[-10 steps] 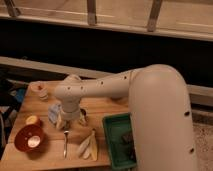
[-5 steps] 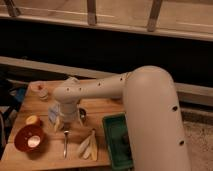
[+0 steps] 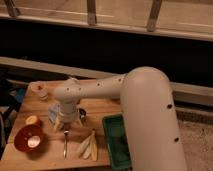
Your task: Place fork in metal cup
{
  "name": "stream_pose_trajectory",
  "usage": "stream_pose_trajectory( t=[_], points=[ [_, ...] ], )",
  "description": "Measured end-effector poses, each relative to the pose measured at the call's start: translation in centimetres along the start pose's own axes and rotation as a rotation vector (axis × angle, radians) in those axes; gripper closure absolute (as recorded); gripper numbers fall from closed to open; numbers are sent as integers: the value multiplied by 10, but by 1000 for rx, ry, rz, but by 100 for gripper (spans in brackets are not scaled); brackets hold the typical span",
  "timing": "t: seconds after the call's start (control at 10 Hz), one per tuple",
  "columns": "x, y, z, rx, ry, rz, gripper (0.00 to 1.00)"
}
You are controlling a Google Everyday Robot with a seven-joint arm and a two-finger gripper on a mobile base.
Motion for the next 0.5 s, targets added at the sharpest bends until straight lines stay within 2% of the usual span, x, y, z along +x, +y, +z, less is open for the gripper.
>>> stream_pose_trajectory(
  t=[0.2,0.5],
  points=[
    [-8,6,8,-4,4,-9,20],
    [-14,8,7,22,3,-11,20]
  ],
)
